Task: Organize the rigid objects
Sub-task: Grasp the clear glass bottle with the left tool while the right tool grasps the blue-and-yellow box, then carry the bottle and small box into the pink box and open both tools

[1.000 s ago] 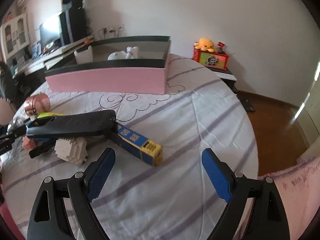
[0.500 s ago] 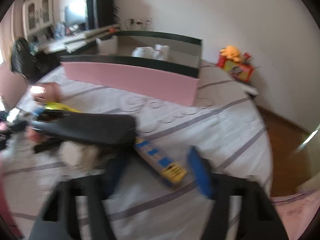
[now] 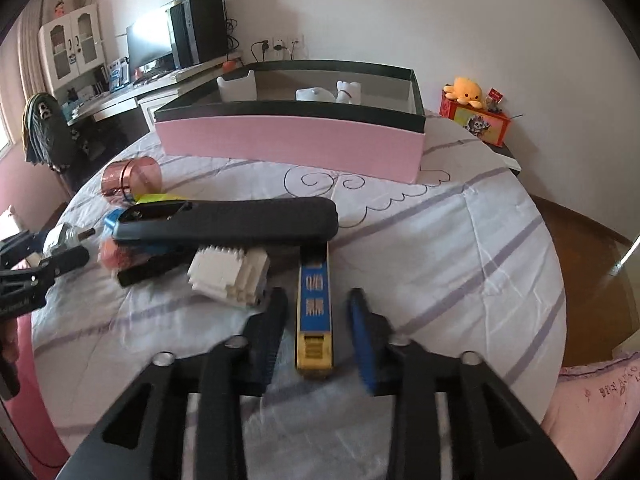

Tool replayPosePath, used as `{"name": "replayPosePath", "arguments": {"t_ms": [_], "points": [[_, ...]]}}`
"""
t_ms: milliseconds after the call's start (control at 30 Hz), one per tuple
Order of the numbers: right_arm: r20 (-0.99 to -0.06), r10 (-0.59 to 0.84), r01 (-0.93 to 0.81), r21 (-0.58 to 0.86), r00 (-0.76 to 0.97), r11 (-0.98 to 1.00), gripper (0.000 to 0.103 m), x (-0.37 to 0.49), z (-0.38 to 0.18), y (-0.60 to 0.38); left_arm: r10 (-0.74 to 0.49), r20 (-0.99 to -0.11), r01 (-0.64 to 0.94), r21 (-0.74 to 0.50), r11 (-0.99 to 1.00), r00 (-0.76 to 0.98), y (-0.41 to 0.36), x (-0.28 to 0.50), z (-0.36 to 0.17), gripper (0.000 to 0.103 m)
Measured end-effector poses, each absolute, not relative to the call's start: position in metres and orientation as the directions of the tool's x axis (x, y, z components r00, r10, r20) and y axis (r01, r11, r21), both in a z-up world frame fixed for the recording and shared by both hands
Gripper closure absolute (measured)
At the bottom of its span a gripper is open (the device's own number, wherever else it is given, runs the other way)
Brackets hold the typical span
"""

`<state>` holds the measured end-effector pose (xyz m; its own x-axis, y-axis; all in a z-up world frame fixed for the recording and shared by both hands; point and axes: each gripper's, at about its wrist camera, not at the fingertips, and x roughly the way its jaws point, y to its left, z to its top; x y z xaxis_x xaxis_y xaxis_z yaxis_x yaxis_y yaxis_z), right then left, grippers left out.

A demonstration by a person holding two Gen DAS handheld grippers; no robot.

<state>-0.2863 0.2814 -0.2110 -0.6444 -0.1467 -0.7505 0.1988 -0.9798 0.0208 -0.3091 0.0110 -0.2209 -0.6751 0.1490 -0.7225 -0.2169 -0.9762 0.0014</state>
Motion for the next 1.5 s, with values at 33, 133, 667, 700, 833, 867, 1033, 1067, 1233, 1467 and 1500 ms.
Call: {"name": "replayPosePath", "arguments": {"t_ms": [33, 133, 667, 700, 833, 867, 1033, 1067, 1233, 1467, 1500], "points": [[-0.748, -0.141, 0.199, 0.012, -0.648, -0.98, 0.068, -0.288, -0.211, 0.281, 0.149, -0.722, -0.216, 0.001, -0.976, -0.676, 0.011, -0.31, -0.221, 0.043], [-0.747, -0.153, 0.195, 0.031, -0.647, -0.98, 0.087, -0.288, -0.212, 0.283, 0.143, -0.718, -0.214, 0.008, -0.977, -0.681, 0.013, -0.309, -0.221, 0.043], [-0.673, -0.201, 0.149, 0.135, -0.712, -0.979, 0.088, -0.255, -0.17, 0.314, 0.179, -0.661, -0.252, 0.017, -0.967, -0.729, 0.025, -0.295, -0.187, 0.045], [-0.666, -0.204, 0.152, 0.136, -0.718, -0.979, 0.088, -0.255, -0.167, 0.314, 0.185, -0.66, -0.259, 0.014, -0.966, -0.728, 0.026, -0.295, -0.185, 0.045], [-0.641, -0.224, 0.169, 0.147, -0.734, -0.974, 0.088, -0.255, -0.156, 0.313, 0.194, -0.648, -0.27, 0.018, -0.963, -0.736, 0.032, -0.295, -0.175, 0.045], [-0.641, -0.228, 0.178, 0.144, -0.733, -0.974, 0.088, -0.258, -0.153, 0.312, 0.198, -0.641, -0.271, 0.017, -0.962, -0.742, 0.033, -0.296, -0.171, 0.045], [-0.613, -0.245, 0.199, 0.145, -0.751, -0.969, 0.088, -0.264, -0.138, 0.308, 0.205, -0.597, -0.283, 0.037, -0.959, -0.775, 0.042, -0.306, -0.144, 0.045], [-0.61, -0.248, 0.203, 0.143, -0.753, -0.969, 0.088, -0.267, -0.135, 0.307, 0.21, -0.589, -0.288, 0.041, -0.957, -0.78, 0.045, -0.309, -0.139, 0.045], [-0.596, -0.265, 0.231, 0.134, -0.758, -0.964, 0.088, -0.287, -0.121, 0.304, 0.237, -0.564, -0.326, 0.061, -0.943, -0.791, 0.06, -0.336, -0.114, 0.045], [-0.599, -0.263, 0.255, 0.101, -0.756, -0.962, 0.088, -0.334, -0.106, 0.302, 0.325, -0.592, -0.424, 0.031, -0.905, -0.737, 0.088, -0.403, -0.096, 0.045], [-0.601, -0.264, 0.258, 0.099, -0.754, -0.961, 0.088, -0.341, -0.104, 0.302, 0.328, -0.603, -0.434, 0.034, -0.9, -0.727, 0.094, -0.416, -0.094, 0.045]]}}
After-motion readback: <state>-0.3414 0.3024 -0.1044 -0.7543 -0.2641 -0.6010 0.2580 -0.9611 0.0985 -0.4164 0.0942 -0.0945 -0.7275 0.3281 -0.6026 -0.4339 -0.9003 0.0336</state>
